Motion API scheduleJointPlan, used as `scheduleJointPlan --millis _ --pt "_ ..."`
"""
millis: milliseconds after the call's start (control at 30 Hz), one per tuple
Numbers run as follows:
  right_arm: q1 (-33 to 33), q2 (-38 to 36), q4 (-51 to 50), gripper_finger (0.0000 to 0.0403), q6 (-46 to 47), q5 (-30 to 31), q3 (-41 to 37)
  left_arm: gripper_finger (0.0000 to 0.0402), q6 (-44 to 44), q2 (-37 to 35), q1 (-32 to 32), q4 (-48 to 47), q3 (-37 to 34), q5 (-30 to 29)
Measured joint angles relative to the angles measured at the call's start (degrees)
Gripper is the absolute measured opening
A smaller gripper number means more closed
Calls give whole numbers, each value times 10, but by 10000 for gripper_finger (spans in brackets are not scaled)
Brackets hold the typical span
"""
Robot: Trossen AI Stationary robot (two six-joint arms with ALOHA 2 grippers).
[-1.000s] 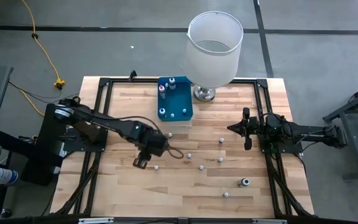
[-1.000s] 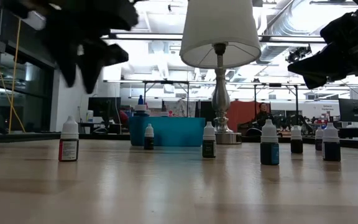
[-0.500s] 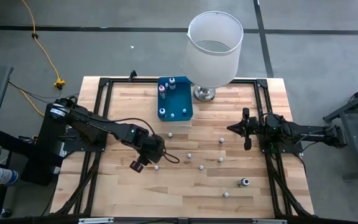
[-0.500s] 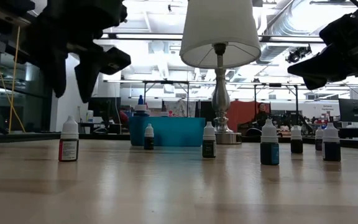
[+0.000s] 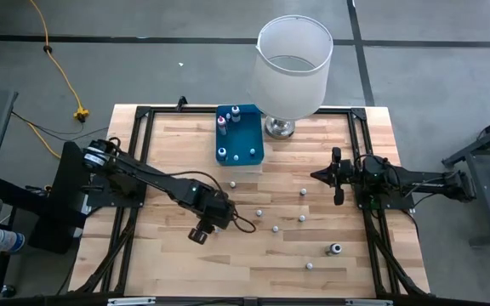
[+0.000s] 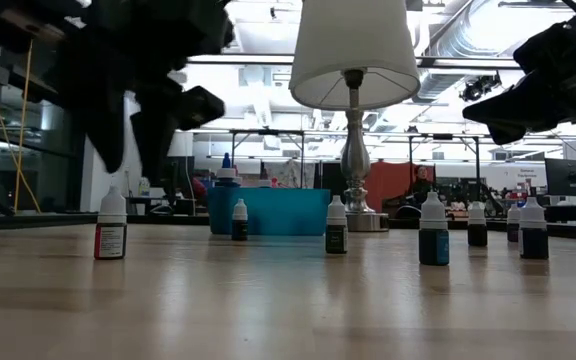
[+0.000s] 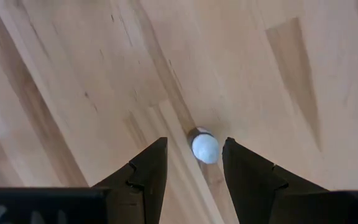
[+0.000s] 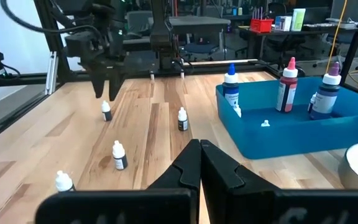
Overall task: Pick & Place food coloring
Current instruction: Put the small black food coloring bottle into the blue bin
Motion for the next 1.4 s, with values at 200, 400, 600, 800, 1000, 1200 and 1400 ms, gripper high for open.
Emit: scheduleJointPlan --millis 200,400,600,800,1000,1200,1400 --pt "0 5 -1 0 0 0 0 147 -41 20 -3 -18 16 -1" --pt "0 6 1 0 0 0 0 147 -90 24 -20 -26 16 -46" --pt "0 6 -1 0 0 0 0 147 -134 24 -19 -29 16 -16" --pt "0 7 0 0 0 0 0 148 -140 28 -27 -23 16 -22" --pt "0 6 0 0 0 0 0 148 -157 40 -38 -11 16 -30" --pt "0 7 -1 0 0 0 0 148 -181 54 -38 -14 14 -42" --pt "0 5 0 0 0 0 0 148 -209 65 -38 3 15 -34"
